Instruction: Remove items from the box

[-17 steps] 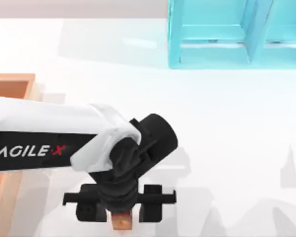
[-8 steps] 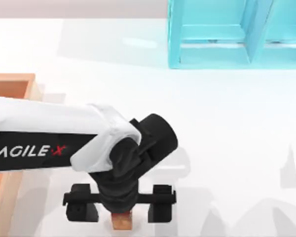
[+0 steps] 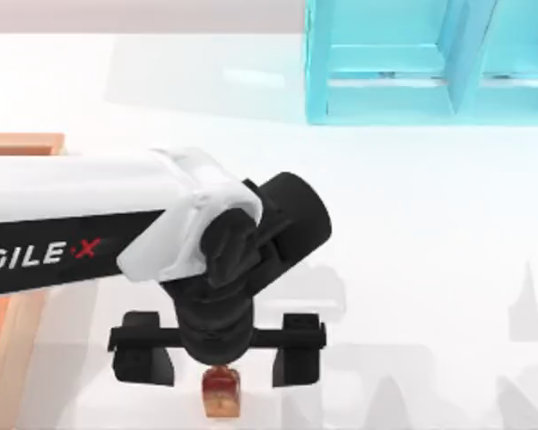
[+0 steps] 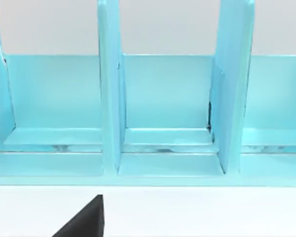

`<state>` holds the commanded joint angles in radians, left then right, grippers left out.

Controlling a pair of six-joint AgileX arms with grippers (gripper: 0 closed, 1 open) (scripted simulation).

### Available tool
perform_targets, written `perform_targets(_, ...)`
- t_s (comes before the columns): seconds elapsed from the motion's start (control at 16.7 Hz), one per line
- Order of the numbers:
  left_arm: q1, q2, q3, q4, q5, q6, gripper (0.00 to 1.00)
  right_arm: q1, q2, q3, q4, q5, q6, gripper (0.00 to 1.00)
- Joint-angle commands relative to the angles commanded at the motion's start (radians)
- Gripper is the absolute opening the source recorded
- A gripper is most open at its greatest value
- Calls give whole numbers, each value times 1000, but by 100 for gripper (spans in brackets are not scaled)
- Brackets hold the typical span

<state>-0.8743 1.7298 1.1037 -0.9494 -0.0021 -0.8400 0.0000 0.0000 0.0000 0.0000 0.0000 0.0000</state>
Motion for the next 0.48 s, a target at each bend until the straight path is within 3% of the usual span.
perform_targets(0.24,1,-52,79,-127,0,1,100,0,0,0,0,0,0,100)
perform_targets(0.48,2,-63,95,-154,-1,1,100,0,0,0,0,0,0,100)
